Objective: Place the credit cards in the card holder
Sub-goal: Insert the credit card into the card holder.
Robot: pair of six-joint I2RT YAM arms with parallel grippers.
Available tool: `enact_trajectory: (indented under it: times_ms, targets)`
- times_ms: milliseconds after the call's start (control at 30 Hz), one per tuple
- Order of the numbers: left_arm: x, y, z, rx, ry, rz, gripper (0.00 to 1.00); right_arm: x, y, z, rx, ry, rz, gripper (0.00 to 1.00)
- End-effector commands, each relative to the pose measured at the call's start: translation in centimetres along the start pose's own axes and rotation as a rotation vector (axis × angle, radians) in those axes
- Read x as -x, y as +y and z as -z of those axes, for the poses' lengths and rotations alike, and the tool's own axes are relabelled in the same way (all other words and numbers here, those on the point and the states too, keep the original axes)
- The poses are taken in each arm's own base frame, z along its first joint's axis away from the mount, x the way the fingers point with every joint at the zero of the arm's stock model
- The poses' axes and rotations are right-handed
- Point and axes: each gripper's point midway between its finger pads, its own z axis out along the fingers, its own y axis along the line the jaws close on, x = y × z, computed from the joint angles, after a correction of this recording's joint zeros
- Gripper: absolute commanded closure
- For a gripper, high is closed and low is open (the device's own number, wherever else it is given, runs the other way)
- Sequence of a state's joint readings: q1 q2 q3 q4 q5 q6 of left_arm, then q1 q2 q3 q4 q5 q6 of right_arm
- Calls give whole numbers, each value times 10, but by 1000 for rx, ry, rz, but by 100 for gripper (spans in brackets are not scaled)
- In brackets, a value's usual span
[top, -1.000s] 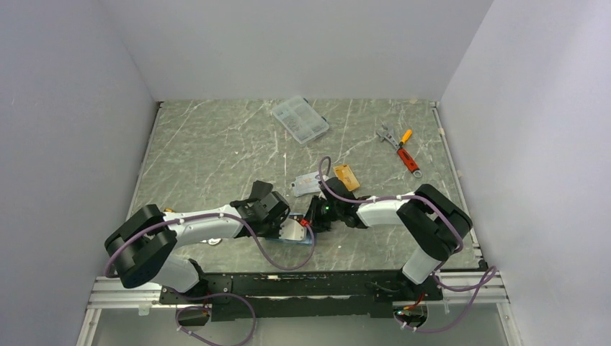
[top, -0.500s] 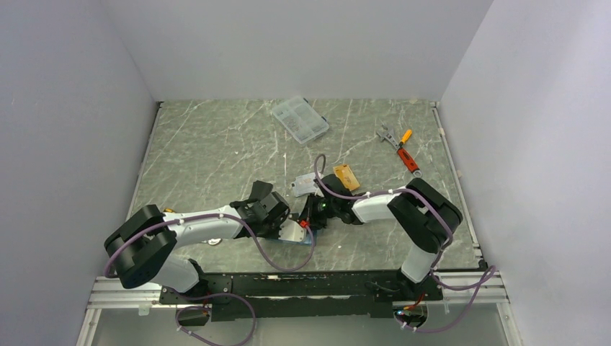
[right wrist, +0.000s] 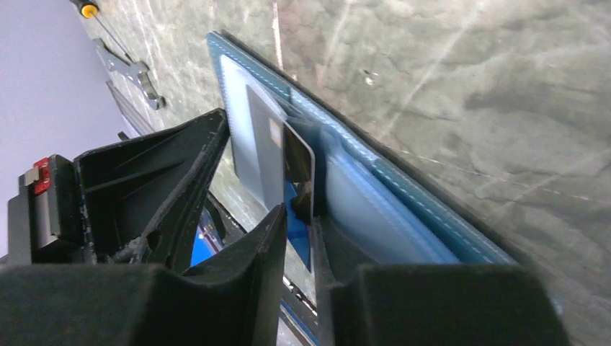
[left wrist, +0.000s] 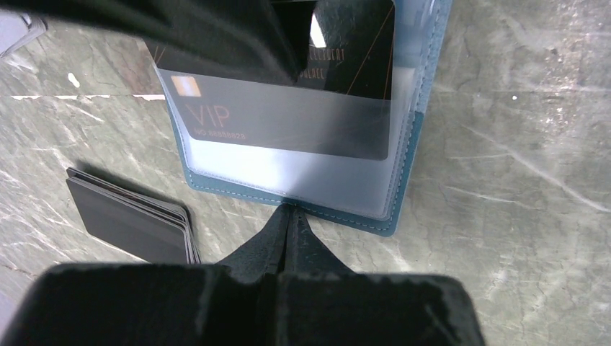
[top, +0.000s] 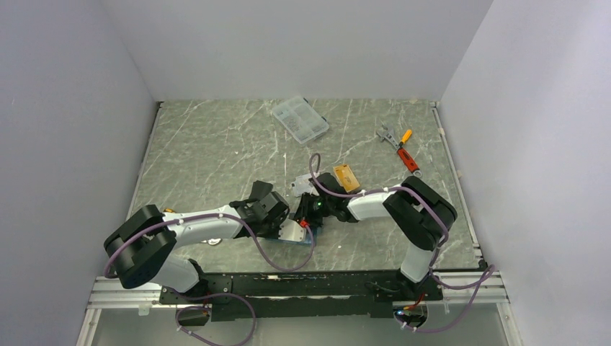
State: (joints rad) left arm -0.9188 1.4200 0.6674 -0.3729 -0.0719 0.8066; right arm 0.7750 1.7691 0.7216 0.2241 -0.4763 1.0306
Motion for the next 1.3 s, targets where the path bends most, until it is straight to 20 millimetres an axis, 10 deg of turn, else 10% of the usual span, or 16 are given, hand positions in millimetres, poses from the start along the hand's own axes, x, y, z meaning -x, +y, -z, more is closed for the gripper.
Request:
enact_trajectory:
  times_ms: [0,300,667,1267]
  targets:
    - [5,-11,-4,-42,-46,13,100,-1,-18,6,-109,-9,14,70]
    - [1,-13,-2,-33,-50,28,100,0,-24,29,-170,1,26,63]
    - [8,-10,-2,-43,-64,42,100,-4,-24,13,-234,-1,44,100]
    - [13,-13,1,-44,-83,32,100,-3,6,-6,-182,33,123,100]
